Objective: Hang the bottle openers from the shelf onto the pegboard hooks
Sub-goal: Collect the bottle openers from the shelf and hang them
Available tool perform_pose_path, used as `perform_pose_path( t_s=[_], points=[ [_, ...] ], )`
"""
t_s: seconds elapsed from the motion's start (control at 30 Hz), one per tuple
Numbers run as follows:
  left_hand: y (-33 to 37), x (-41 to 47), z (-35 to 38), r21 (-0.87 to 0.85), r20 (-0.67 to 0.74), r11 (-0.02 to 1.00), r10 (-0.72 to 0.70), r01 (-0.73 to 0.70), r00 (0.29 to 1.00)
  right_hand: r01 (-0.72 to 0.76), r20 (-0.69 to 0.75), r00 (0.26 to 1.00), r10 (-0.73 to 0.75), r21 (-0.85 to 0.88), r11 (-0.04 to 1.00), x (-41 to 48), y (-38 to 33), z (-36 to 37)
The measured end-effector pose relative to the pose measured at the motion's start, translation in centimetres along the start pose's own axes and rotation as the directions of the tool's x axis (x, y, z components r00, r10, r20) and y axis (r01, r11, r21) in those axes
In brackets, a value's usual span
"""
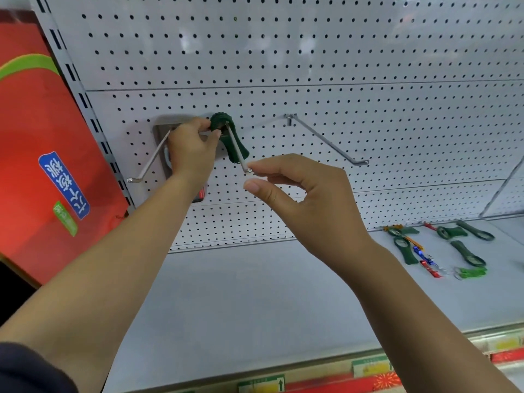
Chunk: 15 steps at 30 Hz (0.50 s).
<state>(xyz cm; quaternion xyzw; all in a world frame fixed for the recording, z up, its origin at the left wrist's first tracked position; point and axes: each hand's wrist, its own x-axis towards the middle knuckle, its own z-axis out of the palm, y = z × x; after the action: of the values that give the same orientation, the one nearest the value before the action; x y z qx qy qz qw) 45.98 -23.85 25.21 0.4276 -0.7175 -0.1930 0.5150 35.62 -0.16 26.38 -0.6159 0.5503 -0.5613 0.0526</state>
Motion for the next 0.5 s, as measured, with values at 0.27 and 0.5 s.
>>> perform_pose_path(
  t_s=[0.27,0.5],
  points=[
    [-0.1,-7.6,-1.9,0.234,0.153,0.951,0.170,-0.203,0.974,0.085,-0.001,0.996,-0.087,-0.196,0.977,-2.7,3.6,-0.4],
    [-0.2,-15.5,-3.1,0.204,0.315,0.949,0.168,-0.239,0.934,0.008,0.043,0.999,0.005,-0.295,0.956,-6.2,8.2,-1.4]
  ],
)
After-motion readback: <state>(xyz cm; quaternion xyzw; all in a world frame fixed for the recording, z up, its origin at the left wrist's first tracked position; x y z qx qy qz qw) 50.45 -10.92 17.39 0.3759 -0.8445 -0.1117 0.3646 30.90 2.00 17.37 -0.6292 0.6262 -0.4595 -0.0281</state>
